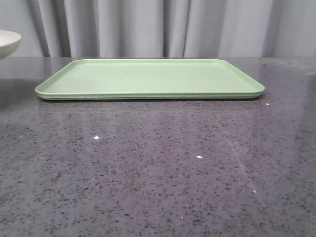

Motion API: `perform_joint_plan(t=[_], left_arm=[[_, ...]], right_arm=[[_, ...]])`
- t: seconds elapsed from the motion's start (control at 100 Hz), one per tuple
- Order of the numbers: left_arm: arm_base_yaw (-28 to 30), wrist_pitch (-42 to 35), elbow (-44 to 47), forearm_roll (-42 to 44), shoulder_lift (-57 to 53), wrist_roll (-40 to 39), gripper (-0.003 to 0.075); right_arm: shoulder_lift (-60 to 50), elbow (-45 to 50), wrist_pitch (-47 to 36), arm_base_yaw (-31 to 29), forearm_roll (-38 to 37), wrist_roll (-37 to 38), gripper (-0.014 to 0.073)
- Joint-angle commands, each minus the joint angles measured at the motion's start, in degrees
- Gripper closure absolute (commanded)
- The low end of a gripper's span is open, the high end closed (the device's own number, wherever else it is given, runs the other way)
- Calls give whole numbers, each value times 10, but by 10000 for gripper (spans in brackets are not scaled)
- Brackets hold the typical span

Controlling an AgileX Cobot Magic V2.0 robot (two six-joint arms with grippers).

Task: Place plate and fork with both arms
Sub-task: 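Close the left gripper on the plate rim and lift it, then carry the plate over the green tray and lower it down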

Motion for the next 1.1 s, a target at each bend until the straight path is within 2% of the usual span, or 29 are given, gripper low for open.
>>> perform_joint_plan(t=[0.0, 0.3, 0.73, 1.09], left_arm=[[1, 17, -35, -66, -24, 2, 741], [-45, 27, -51, -94, -23, 0, 741], [-191, -54, -53, -98, -18, -60, 741], [-313, -57, -161, -95, 81, -120, 741]], right_arm=[[8, -18, -39, -3, -1, 0, 67], [8, -18, -43, -3, -1, 0, 67], [8, -18, -43, -3, -1, 0, 67], [8, -18, -34, -3, -1, 0, 67]])
